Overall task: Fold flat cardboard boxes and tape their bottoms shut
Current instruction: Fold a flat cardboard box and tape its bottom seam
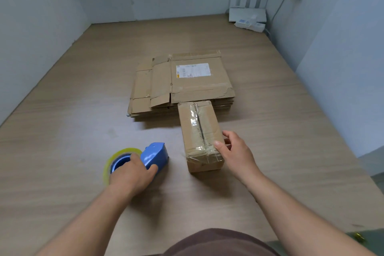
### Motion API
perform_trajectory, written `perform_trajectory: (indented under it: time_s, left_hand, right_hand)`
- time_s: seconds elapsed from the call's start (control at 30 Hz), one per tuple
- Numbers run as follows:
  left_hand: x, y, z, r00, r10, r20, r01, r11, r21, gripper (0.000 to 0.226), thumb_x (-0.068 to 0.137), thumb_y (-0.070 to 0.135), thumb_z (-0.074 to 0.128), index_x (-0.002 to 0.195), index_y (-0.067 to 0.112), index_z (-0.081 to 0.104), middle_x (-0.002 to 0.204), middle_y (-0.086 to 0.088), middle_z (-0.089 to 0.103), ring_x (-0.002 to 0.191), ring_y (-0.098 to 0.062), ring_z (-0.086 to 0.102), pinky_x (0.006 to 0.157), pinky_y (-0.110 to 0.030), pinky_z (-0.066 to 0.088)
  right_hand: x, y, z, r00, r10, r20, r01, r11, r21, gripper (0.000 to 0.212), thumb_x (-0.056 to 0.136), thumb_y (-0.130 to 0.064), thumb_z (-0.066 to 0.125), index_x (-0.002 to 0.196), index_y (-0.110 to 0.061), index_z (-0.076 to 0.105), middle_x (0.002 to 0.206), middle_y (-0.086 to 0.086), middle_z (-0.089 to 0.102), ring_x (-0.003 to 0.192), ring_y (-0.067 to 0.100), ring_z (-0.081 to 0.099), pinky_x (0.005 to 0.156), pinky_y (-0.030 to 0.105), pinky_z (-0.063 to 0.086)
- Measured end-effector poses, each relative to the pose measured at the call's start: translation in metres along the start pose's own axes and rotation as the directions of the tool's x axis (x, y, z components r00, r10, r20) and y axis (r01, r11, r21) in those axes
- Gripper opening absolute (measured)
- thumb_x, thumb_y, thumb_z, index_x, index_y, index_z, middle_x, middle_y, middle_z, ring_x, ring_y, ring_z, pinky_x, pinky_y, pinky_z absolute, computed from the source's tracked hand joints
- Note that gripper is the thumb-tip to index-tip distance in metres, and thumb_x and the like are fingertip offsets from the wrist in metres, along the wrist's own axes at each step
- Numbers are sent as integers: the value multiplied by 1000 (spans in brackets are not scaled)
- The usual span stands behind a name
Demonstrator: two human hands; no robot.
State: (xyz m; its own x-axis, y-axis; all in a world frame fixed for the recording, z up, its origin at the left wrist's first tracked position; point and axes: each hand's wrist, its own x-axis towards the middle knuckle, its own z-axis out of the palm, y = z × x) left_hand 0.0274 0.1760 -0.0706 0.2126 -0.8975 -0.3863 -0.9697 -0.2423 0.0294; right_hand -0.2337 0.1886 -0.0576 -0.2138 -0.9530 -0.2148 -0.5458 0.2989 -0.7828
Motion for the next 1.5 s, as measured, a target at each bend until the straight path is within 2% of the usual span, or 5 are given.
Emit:
perform_trajectory:
  time_s: [0.33,0.57,0.97,1.17,1.5]
  left_hand:
    - [-40,30,0,944,143,-297,-260,877,-403,67,95,49,41,148,11,25,149,-6,38,135,-22,38,108,-33,31]
    - [-48,101,6,958,284,-35,-181,507,-842,48,101,42,29,142,17,30,138,-1,51,115,-12,50,91,-25,39]
    - [-44,98,8,965,263,20,-113,482,-869,51,103,43,21,151,28,22,149,3,40,137,-16,35,106,-29,29]
    - [-38,88,3,912,409,-16,-305,654,-692,74,87,69,21,136,47,-30,142,3,46,110,-14,57,88,-23,41]
    - [-7,66,-7,788,614,-56,-611,789,63,82,90,68,27,139,38,-33,112,-5,59,96,-19,58,74,-28,42]
  right_hand:
    - [-2,0,4,995,-95,19,95,995,-30,34,98,-30,45,131,-23,50,122,-3,61,110,17,54,89,31,44]
    - [-2,-11,9,1000,-16,-15,14,995,-101,39,94,-50,41,114,-20,53,113,0,62,108,25,56,86,37,46]
    - [20,1,-15,994,-46,103,42,999,33,16,96,-28,50,98,-19,62,96,-1,67,92,19,60,82,32,47]
    - [24,-2,-29,893,-233,385,400,804,-441,88,72,-81,45,145,-52,8,128,-2,58,112,21,56,88,32,43]
    - [26,8,-36,745,-334,578,656,520,-547,74,95,-51,42,151,-34,-4,135,5,49,116,27,51,90,35,43]
